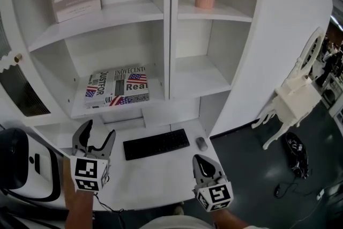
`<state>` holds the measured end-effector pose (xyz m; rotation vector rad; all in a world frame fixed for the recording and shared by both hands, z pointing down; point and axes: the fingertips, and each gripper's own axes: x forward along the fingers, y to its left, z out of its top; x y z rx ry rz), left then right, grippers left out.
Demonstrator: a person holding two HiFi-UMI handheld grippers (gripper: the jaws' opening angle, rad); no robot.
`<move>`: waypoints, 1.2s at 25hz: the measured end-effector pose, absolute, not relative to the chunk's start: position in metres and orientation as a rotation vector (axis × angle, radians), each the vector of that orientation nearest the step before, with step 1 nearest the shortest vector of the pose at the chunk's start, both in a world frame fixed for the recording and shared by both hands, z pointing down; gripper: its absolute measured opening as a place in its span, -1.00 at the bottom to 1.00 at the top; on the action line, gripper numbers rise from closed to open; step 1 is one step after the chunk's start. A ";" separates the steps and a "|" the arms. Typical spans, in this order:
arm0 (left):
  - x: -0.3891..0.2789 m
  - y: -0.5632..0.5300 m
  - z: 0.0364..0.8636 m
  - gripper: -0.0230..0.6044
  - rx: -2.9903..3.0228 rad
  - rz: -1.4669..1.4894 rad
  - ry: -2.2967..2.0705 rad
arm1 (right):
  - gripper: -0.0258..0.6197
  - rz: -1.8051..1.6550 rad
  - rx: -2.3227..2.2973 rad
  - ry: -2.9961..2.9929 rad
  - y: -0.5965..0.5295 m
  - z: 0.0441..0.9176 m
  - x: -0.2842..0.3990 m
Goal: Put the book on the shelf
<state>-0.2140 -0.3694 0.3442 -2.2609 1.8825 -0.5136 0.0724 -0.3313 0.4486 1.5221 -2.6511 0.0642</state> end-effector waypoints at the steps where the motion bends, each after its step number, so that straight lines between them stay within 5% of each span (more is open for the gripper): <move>1: -0.215 -0.365 0.347 0.05 -2.262 -0.484 1.908 | -0.91 0.060 1.517 -2.652 -0.331 0.448 0.071; 6: -0.217 -0.346 0.361 0.00 -2.272 -0.388 1.996 | -0.91 0.054 1.499 -2.665 -0.332 0.446 0.065; 17: -0.230 -0.316 0.380 -0.83 -2.190 -0.304 2.131 | -0.91 0.027 1.480 -2.684 -0.328 0.440 0.058; 30: -0.219 -0.306 0.393 -0.91 -2.219 -0.307 2.117 | -0.91 -0.001 1.441 -2.693 -0.321 0.440 0.049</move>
